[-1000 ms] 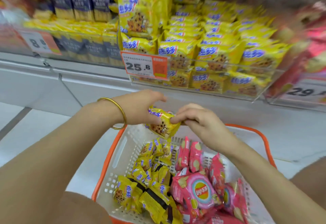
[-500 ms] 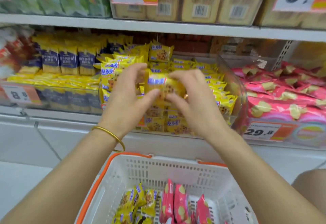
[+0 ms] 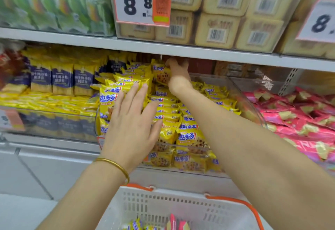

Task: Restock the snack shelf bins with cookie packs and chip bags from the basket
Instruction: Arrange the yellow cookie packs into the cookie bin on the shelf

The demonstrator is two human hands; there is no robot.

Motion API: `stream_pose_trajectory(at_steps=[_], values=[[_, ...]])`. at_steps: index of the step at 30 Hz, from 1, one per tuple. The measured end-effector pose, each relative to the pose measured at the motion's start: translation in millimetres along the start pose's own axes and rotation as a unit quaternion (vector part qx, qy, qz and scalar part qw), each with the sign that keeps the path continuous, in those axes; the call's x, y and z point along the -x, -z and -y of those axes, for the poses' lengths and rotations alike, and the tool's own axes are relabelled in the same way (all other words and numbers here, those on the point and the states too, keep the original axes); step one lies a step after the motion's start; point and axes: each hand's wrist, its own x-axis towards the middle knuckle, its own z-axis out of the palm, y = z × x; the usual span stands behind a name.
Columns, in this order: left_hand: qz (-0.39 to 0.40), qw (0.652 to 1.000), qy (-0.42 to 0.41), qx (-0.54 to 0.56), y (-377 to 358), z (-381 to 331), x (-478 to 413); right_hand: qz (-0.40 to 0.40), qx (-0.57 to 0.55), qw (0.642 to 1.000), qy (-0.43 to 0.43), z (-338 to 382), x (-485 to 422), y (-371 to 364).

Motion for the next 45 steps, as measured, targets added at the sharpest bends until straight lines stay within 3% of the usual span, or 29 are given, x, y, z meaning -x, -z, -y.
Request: stream_pose_trajectory(at_steps=[2,9,14,18,21,24,26,28,31,33,37,41,45], values=[[-0.003,1.000,0.001,0.006,1,-1,0,-0.008,0.062,0.998,-0.013,1,-2,-4],[-0.004,1.000,-0.005,-0.003,-1,-1,0,0.005,0.111,0.993,-0.044,7,3,-10],[0.006,1.000,-0.019,-0.002,-1,4,2,0.048,0.136,0.989,-0.022,3,13,0],[-0.005,0.998,-0.060,0.021,9,8,8,0.025,0.151,0.988,0.004,10,36,25],[-0.045,0.994,-0.089,0.036,24,3,21,-0.012,0.105,0.991,0.081,13,82,52],[-0.048,0.993,-0.103,0.021,42,-5,45,-0.003,-0.020,0.988,0.150,12,158,67],[0.023,0.994,-0.110,0.016,43,-7,66,0.044,-0.057,0.982,0.177,3,209,49],[0.124,0.985,-0.123,0.014,34,-3,90,0.160,-0.025,0.976,0.145,-15,252,5],[0.235,0.961,-0.148,-0.019,17,9,125,0.373,0.034,0.924,0.071,-56,299,-84],[0.284,0.946,-0.150,-0.035,12,16,140,0.447,0.044,0.893,0.039,-81,320,-135],[0.375,0.917,-0.127,-0.038,6,29,150,0.543,0.042,0.838,-0.035,-91,349,-199],[0.385,0.916,-0.104,-0.040,2,30,144,0.600,0.079,0.792,-0.082,-95,375,-237],[0.435,0.891,-0.104,-0.078,-5,32,137,0.591,0.091,0.792,-0.125,-100,386,-257]])
